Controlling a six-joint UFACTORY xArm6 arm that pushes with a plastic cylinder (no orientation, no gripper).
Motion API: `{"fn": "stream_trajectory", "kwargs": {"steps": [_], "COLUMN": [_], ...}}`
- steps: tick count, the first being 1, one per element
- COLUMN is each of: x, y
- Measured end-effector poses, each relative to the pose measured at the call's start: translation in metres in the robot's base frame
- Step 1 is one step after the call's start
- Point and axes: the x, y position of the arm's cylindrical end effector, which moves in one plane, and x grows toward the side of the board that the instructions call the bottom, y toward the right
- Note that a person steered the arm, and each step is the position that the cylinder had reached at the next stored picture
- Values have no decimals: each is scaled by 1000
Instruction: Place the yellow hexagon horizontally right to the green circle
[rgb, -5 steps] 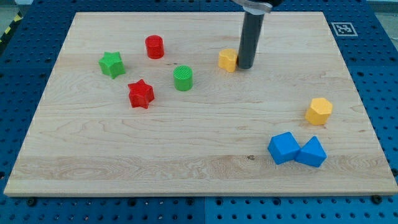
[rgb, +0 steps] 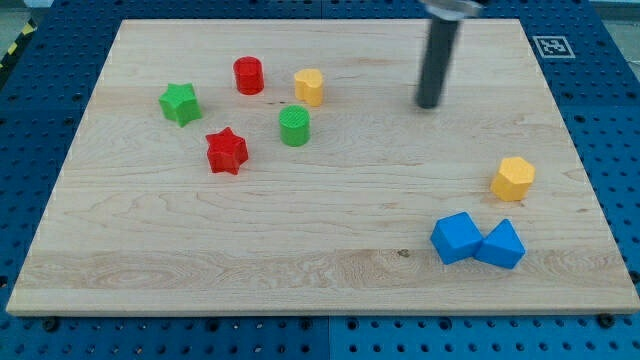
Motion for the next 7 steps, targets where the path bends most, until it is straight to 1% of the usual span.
{"fn": "stream_trajectory", "kwargs": {"steps": [1,2,3,4,5,7], "x": [66,119,125,125,126,107], "y": [64,104,107,87,55,25]}}
